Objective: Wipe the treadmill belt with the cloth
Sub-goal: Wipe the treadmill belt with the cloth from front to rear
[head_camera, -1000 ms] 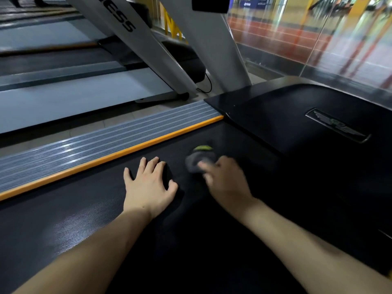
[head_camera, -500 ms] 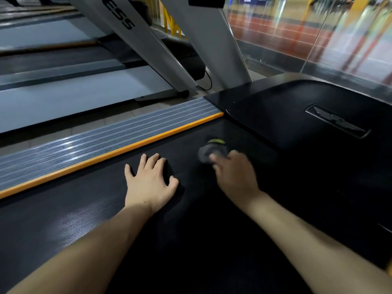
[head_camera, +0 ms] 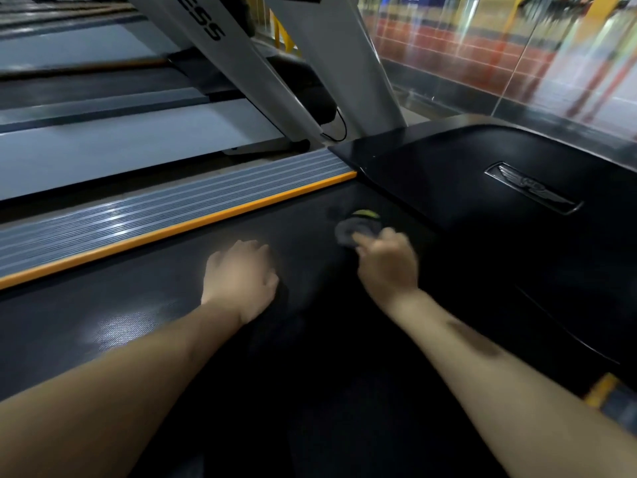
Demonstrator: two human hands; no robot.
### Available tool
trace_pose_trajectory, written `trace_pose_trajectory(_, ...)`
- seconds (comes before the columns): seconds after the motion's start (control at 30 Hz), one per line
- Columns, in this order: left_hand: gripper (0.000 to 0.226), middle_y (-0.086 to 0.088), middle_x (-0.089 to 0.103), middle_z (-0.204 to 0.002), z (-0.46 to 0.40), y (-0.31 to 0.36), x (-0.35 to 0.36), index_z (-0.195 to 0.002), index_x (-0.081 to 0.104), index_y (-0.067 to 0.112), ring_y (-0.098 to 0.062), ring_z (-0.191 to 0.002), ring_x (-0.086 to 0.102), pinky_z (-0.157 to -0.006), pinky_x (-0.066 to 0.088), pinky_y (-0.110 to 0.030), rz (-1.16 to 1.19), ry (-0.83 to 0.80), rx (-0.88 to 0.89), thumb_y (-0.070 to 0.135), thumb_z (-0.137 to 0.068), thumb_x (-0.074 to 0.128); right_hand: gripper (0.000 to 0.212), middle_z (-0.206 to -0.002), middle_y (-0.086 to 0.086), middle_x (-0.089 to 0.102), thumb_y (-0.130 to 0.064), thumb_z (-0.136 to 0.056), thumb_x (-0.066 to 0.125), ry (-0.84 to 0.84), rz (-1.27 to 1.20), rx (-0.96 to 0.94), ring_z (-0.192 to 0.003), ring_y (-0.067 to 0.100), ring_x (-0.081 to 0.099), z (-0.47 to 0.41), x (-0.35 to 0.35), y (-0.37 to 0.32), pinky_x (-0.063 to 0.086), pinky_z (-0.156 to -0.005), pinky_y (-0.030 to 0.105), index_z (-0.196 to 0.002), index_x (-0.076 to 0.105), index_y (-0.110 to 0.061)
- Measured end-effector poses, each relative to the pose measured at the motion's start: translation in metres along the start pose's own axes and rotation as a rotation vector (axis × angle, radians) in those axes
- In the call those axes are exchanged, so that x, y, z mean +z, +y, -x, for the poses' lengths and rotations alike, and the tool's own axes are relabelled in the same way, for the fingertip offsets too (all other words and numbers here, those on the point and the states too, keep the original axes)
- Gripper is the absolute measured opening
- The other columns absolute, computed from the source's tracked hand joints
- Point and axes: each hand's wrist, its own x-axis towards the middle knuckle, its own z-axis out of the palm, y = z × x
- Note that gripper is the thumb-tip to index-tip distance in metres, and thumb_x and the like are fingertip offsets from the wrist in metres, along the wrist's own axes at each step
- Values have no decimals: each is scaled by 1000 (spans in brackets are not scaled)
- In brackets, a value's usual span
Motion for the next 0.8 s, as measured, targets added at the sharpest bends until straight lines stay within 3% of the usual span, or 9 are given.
trace_pose_trajectory(0.1, 55, 5, 45, -153, 38, 19, 3, -142, 53, 28, -22, -145, 32, -116, 25, -46, 58, 71, -59, 45, -93, 32, 29, -96, 15, 57, -29, -91, 60, -186, -174, -232, -86, 37, 54, 27, -18, -38, 48, -72, 40, -119, 68, -30)
trace_pose_trajectory(0.17, 57, 6, 47, -151, 56, 34, 5, -140, 55, 29, -21, -143, 34, -114, 28, -45, 90, 73, -49, 45, -91, 30, 31, -96, 15, 57, -31, -89, 60, -194, -186, -309, -86, 39, 54, 22, -22, -23, 50, -69, 42, -119, 68, -32)
trace_pose_trajectory(0.27, 53, 6, 29, -164, 67, 45, 11, -151, 40, 30, -21, -154, 15, -124, 13, -45, 125, 24, -52, 44, -100, 30, 31, -86, 14, 56, -30, -85, 57, -1, -49, -184, -74, 40, 55, -7, 0, 39, 52, -59, 44, -111, 74, -28)
trace_pose_trajectory(0.4, 55, 2, 28, -165, 71, 49, 16, -152, 38, 28, -24, -155, 12, -125, 8, -49, 103, 43, -49, 46, -100, 30, 30, -99, 18, 56, -24, -91, 60, -56, 59, 157, -87, 42, 52, -27, 5, 75, 48, -73, 45, -118, 71, -23)
trace_pose_trajectory(0.47, 55, 2, 29, -164, 68, 50, 15, -152, 38, 28, -25, -155, 12, -124, 9, -50, 94, 41, -50, 45, -100, 29, 26, -95, 19, 57, -26, -87, 64, -51, 30, 144, -82, 41, 54, -17, 2, 45, 49, -70, 42, -112, 74, -21)
trace_pose_trajectory(0.53, 55, 2, 30, -164, 68, 49, 16, -151, 39, 28, -24, -155, 13, -124, 11, -50, 79, 41, -48, 45, -100, 30, 20, -88, 17, 58, -28, -84, 69, -58, -71, 11, -77, 39, 57, 5, -4, -1, 49, -65, 39, -104, 74, -24)
trace_pose_trajectory(0.63, 54, 1, 33, -163, 67, 48, 18, -149, 43, 28, -24, -155, 16, -123, 15, -51, 72, 50, -51, 45, -99, 31, 26, -100, 16, 58, -33, -91, 61, -206, -211, -266, -90, 38, 54, 26, -18, -36, 49, -75, 41, -115, 70, -27)
trace_pose_trajectory(0.73, 56, 1, 36, -161, 66, 49, 16, -149, 45, 29, -24, -154, 19, -123, 17, -51, 74, 60, -50, 47, -98, 30, 27, -88, 13, 57, -33, -86, 62, -108, -166, -277, -78, 38, 55, 2, -3, 17, 53, -64, 41, -110, 74, -31)
trace_pose_trajectory(0.8, 56, 2, 35, -162, 67, 50, 14, -149, 44, 29, -23, -154, 17, -124, 15, -50, 75, 56, -59, 47, -99, 30, 26, -86, 14, 54, -27, -86, 64, -13, -47, -95, -77, 39, 53, -25, 1, 75, 53, -64, 43, -109, 74, -29)
